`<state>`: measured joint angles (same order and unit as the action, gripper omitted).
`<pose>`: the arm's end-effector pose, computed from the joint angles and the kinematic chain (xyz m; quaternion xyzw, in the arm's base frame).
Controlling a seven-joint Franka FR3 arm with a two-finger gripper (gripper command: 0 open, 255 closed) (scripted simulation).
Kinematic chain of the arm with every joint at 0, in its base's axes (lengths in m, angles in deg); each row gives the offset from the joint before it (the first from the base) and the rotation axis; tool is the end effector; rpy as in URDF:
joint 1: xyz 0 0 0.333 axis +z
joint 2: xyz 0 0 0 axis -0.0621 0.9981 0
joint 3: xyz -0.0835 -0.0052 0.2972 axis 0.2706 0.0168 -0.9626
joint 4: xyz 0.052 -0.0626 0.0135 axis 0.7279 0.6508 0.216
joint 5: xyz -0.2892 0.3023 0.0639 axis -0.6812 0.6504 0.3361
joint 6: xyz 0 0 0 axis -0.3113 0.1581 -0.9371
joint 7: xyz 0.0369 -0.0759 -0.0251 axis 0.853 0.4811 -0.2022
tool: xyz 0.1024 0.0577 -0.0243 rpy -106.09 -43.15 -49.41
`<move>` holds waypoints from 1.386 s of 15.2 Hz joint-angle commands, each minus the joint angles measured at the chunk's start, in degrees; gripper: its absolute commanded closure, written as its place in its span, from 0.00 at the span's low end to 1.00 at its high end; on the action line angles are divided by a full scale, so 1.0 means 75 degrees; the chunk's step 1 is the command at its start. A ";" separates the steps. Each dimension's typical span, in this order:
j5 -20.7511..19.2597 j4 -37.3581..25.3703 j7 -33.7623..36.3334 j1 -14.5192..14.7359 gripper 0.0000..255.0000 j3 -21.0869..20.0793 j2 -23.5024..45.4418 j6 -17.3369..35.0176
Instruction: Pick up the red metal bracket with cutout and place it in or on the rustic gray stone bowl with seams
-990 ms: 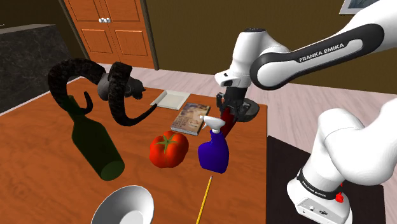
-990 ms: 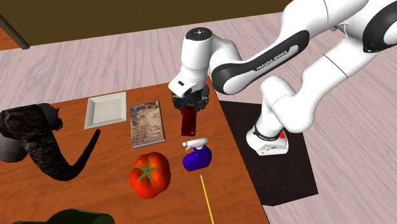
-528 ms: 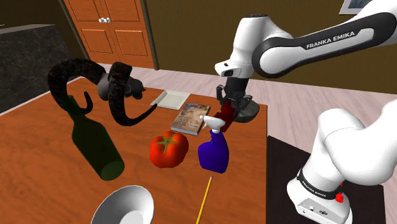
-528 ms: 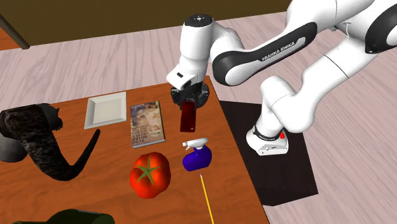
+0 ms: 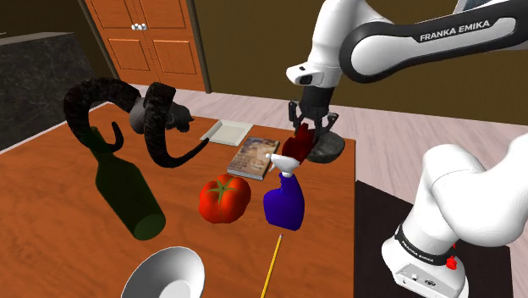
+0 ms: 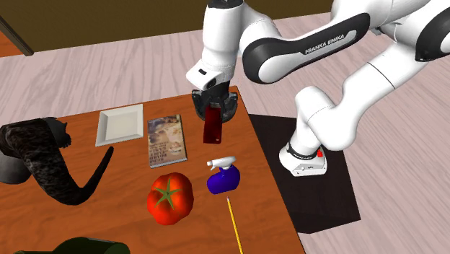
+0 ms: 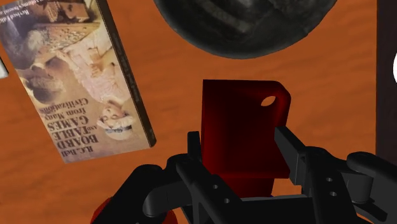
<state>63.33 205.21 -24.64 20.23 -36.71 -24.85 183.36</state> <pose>0.3923 0.0411 0.4807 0.6472 0.7589 0.0696 0.0182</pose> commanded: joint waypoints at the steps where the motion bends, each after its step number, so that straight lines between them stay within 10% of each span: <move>1: 0.0020 -0.0187 -0.0003 0.0009 1.00 -0.0022 -0.0011 -0.0198; 14: -0.0750 -0.1266 -0.2300 -0.0639 1.00 0.1980 0.0444 -0.0631; 21: -0.0869 -0.0617 -0.2330 -0.0683 1.00 0.2175 0.0517 0.0093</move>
<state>56.98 199.88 -41.96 15.18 -20.73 -21.09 183.18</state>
